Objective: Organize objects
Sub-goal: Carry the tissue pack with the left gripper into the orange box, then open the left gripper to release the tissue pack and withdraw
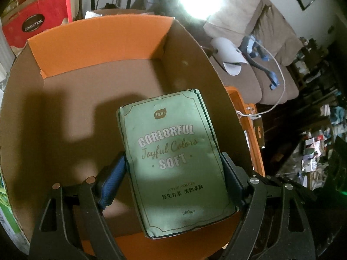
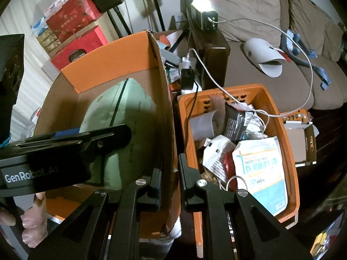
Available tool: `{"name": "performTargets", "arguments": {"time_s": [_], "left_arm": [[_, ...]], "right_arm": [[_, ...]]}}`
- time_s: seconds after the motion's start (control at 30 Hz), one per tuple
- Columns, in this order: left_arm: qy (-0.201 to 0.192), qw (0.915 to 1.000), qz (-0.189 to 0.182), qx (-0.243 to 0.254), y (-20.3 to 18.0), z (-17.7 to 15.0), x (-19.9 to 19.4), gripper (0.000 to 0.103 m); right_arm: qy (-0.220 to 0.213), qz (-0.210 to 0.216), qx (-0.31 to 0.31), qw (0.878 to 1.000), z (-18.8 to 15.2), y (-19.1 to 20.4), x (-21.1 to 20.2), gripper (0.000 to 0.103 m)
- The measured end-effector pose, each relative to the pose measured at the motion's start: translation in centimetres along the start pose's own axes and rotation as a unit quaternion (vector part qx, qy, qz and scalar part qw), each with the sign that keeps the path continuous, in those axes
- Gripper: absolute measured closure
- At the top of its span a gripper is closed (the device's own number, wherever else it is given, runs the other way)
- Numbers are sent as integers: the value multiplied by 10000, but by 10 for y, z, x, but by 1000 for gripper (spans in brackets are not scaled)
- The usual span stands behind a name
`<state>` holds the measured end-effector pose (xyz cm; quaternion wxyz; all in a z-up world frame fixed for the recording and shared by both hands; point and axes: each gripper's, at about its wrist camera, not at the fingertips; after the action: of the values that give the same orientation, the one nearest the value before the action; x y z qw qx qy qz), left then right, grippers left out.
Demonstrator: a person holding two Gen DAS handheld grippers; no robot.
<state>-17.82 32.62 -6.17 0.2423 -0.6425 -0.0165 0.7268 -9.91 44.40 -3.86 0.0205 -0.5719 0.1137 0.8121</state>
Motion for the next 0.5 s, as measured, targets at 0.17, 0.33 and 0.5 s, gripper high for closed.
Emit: {"name": "performTargets", "arguments": {"time_s": [0.17, 0.33, 0.5], "left_arm": [[40, 10000, -73, -34, 1, 2, 3, 22], [-96, 9996, -279, -40, 1, 4, -8, 23], [-224, 9995, -194, -82, 13, 2, -29, 18]], "right_arm": [[10, 1, 6, 10000, 0, -1, 1, 90], [22, -4, 25, 10000, 0, -2, 2, 90], [19, -8, 28, 10000, -1, -3, 2, 90]]}}
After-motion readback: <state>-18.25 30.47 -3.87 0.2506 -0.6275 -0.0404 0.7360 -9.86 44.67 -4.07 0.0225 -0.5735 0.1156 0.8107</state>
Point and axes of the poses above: each gripper's, at about its wrist camera, not at the fingertips, and x roughly the way its jaws point, y to its left, z to its top, and after that the axes turned 8 degrees about y, right-handed
